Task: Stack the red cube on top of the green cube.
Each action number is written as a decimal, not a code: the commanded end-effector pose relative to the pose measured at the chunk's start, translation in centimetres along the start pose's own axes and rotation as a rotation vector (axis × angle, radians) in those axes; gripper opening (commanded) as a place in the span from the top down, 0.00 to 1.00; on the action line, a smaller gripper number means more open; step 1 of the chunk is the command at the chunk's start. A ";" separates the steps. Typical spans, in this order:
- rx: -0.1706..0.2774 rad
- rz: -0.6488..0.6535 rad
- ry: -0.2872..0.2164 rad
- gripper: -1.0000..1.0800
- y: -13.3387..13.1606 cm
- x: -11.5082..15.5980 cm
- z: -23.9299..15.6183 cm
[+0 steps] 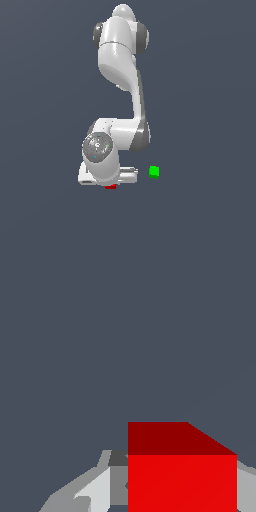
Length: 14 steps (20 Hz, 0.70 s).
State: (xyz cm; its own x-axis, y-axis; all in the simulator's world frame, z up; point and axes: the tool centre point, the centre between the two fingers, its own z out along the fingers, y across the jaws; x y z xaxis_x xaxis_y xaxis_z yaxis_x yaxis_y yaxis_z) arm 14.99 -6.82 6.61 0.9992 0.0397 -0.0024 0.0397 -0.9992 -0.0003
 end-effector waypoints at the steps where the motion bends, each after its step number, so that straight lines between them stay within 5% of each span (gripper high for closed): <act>1: 0.000 0.000 0.002 1.00 0.0 0.0 -1.9; 14: 0.000 0.000 0.003 1.00 0.0 0.1 -5.4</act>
State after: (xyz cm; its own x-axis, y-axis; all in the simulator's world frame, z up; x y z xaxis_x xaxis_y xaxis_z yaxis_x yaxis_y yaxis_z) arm 15.14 -6.82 11.96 0.9992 0.0398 0.0007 0.0398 -0.9992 0.0001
